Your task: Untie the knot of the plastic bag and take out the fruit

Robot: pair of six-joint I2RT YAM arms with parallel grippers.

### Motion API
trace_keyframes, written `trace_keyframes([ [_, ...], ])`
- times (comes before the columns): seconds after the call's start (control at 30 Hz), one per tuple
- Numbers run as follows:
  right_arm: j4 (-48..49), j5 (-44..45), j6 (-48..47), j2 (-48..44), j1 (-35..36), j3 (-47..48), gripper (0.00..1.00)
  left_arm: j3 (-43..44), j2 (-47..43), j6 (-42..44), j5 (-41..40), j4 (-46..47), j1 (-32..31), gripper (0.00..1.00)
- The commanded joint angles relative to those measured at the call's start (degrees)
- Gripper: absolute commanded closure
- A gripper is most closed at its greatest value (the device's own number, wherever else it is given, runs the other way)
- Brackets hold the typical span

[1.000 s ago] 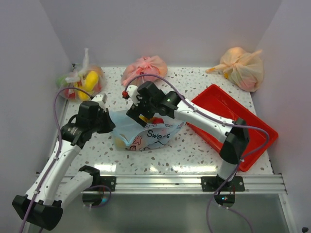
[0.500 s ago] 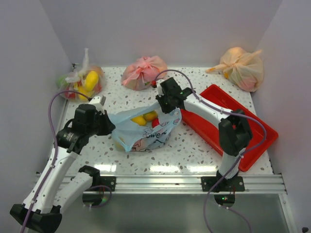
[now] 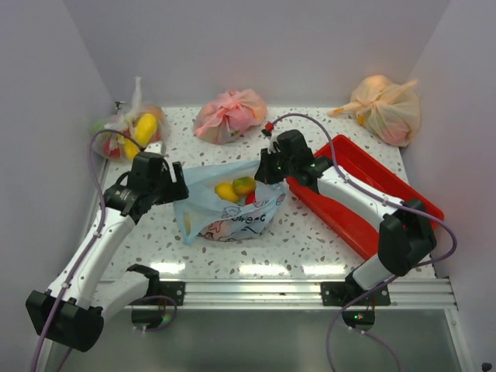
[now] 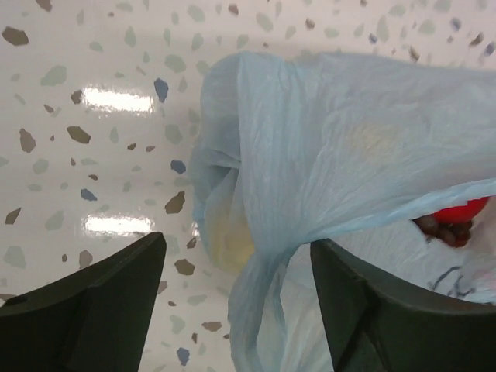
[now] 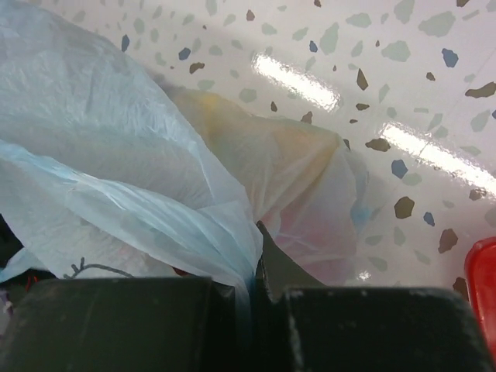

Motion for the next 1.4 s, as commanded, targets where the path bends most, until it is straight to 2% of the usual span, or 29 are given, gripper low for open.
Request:
trace_keyframes([
  [0.0,7.1,4.1,7.4,-4.1,1.3,-2.2,1.0,7.9,-2.6,-4.0,-4.9,1.9,0.4,0.17],
  [0.07,7.6,7.5,8.0,-4.7,2.5,-3.1,1.0,10.6,-3.2,-5.9,-4.6,1.2,-0.4,0.08],
  [0.17,9.3,10.5,10.1,-5.1,4.5,-4.5,1.0,12.5,-4.6,-10.8,-7.4,0.3,-3.3,0.05],
  [0.27,9.7,13.6,11.1,-5.1,6.3,-4.9,1.0,14.1,-4.5,-16.6,-13.2,-2.0,-12.6,0.06],
  [0.37,11.3,14.4,11.5,-5.2,7.7,-5.6,1.0,14.2,-3.2,-19.8,-14.3,-2.7,-17.3,0.11],
  [0.57,13.5,14.4,11.8,-4.7,8.8,-6.5,1.0,9.9,1.8,-26.0,-18.7,-2.4,-25.9,0.12],
  [0.83,16.3,12.7,11.3,-5.3,10.1,-8.8,1.0,1.4,5.1,-32.7,-24.6,5.3,-27.0,0.05],
  [1.07,16.7,12.5,10.2,-6.1,10.4,-10.4,1.0,1.9,10.4,-34.9,-28.9,8.5,-27.0,0.04],
  [1.3,16.1,11.3,9.0,-6.5,10.4,-10.2,1.0,0.2,13.6,-35.5,-30.8,6.6,-26.9,0.07],
  [1.37,15.2,12.0,8.1,-6.7,10.1,-10.0,1.0,-1.0,13.3,-35.3,-32.4,4.9,-26.5,0.12],
])
